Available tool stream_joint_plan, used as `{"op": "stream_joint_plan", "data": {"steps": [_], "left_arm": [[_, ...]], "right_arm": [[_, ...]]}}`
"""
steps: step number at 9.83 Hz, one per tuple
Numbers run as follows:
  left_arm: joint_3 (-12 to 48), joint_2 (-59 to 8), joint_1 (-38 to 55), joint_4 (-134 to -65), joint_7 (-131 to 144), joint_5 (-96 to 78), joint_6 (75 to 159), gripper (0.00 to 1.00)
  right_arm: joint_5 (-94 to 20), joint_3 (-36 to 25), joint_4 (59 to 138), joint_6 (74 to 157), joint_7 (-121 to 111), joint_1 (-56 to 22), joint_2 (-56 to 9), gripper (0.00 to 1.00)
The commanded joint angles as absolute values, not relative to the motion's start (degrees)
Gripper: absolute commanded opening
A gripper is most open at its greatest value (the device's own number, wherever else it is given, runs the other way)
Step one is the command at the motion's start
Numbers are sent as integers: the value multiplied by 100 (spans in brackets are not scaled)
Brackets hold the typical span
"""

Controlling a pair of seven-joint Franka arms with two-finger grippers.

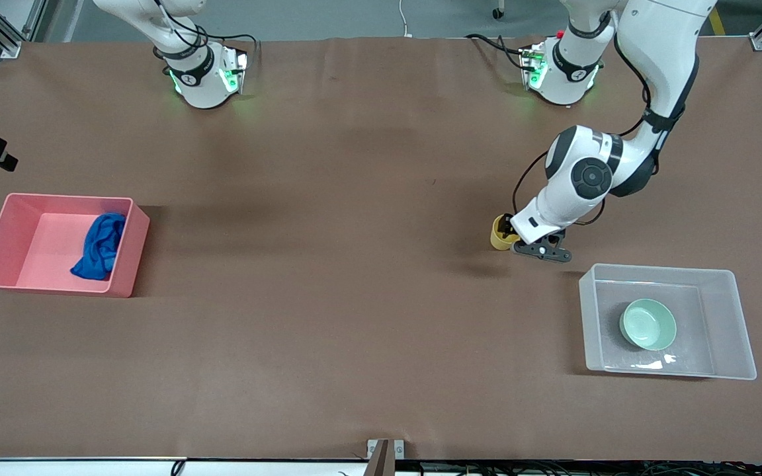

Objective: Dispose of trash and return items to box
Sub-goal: 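Carry the yellow cup with the left gripper into the clear box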

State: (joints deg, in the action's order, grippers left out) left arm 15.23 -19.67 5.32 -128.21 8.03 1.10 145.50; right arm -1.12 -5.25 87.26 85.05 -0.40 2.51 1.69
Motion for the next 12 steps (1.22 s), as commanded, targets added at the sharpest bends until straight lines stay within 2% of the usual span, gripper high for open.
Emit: {"op": "stream_joint_plan", "data": {"steps": [1, 4, 6, 7, 9, 12], "left_arm": [[1538, -2180, 536, -12832, 932, 272, 14643, 2], [1547, -1909, 527, -12806, 932, 272, 14398, 0], [1495, -1453, 457, -12631, 792, 272, 14117, 0], [1311, -1381, 440, -12247, 774, 264, 13793, 0], [838, -1659, 431, -11351, 590, 264, 13352, 0], [-111, -2265, 413, -10304, -376, -208, 13324, 0]], "right_arm": [[-70, -501, 8745, 8429, -123, 308, 237, 100], [-53, -510, 8658, 8429, -210, 316, 237, 100], [-53, -510, 8281, 8219, -211, 334, 98, 100], [-53, -510, 8271, 8209, -211, 334, 97, 100], [-53, -510, 8279, 8200, -211, 325, 97, 100], [-53, -518, 8288, 8139, -211, 325, 97, 100]]}}
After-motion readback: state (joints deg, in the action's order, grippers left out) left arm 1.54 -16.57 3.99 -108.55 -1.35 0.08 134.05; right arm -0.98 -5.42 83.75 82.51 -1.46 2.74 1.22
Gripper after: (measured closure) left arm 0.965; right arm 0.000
